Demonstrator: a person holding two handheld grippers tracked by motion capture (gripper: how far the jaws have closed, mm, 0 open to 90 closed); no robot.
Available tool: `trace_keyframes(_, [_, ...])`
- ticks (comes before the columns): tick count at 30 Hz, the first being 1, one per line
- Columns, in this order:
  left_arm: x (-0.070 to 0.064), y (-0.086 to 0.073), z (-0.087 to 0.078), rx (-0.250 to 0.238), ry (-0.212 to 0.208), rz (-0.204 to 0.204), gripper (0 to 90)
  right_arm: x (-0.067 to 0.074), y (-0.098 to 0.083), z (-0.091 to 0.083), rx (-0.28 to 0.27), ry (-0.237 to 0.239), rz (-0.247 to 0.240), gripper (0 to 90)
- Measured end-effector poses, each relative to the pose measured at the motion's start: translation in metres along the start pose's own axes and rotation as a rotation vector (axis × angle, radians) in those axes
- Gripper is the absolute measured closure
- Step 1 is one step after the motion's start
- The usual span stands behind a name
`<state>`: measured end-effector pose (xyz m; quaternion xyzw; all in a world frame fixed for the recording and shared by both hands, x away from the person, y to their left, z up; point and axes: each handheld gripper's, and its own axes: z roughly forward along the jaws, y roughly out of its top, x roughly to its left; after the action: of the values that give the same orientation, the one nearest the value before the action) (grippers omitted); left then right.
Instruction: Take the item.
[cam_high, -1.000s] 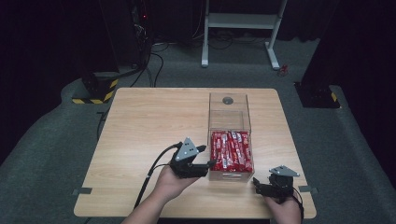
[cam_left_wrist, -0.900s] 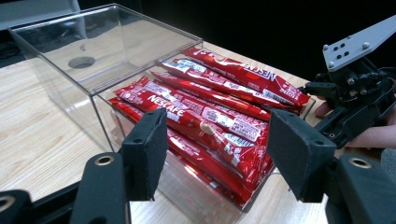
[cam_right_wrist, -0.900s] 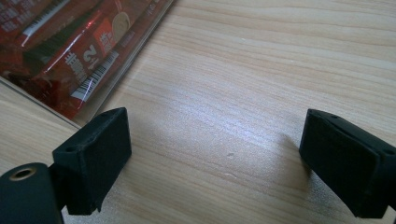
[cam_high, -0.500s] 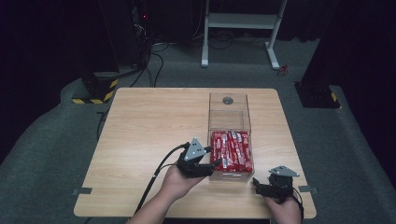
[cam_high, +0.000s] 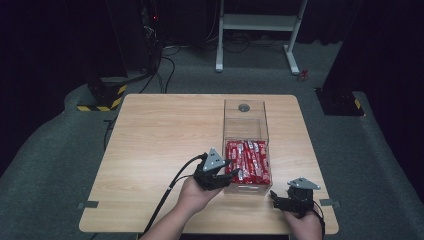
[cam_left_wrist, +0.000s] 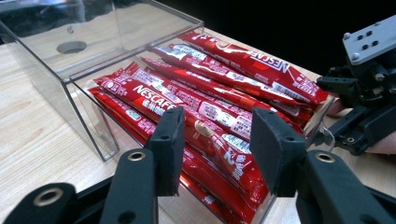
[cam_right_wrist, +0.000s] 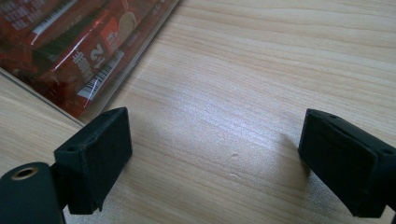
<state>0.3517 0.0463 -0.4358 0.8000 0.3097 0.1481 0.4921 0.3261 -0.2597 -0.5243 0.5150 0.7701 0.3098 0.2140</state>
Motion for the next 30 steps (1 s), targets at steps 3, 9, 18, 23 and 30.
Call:
trace_keyframes(3, [-0.001,0.0,0.003,0.002,0.012,0.006,59.0,0.0,0.0,0.0,0.0,0.0,-0.001,9.4])
trace_keyframes(9, [-0.003,-0.005,0.008,0.02,0.037,-0.001,63.9,0.0,0.0,0.0,-0.001,0.003,-0.003,9.5])
trace_keyframes(18, [-0.006,-0.011,0.011,0.034,0.036,-0.015,70.1,0.0,0.0,0.0,-0.002,0.005,-0.006,9.7])
trace_keyframes(23, [-0.007,-0.012,0.01,0.024,0.039,-0.023,78.5,0.0,0.0,0.0,-0.002,0.005,-0.006,9.9])
trace_keyframes(30, [-0.007,-0.014,0.009,0.017,0.044,-0.036,88.0,0.001,0.0,0.0,-0.002,0.005,-0.005,10.0])
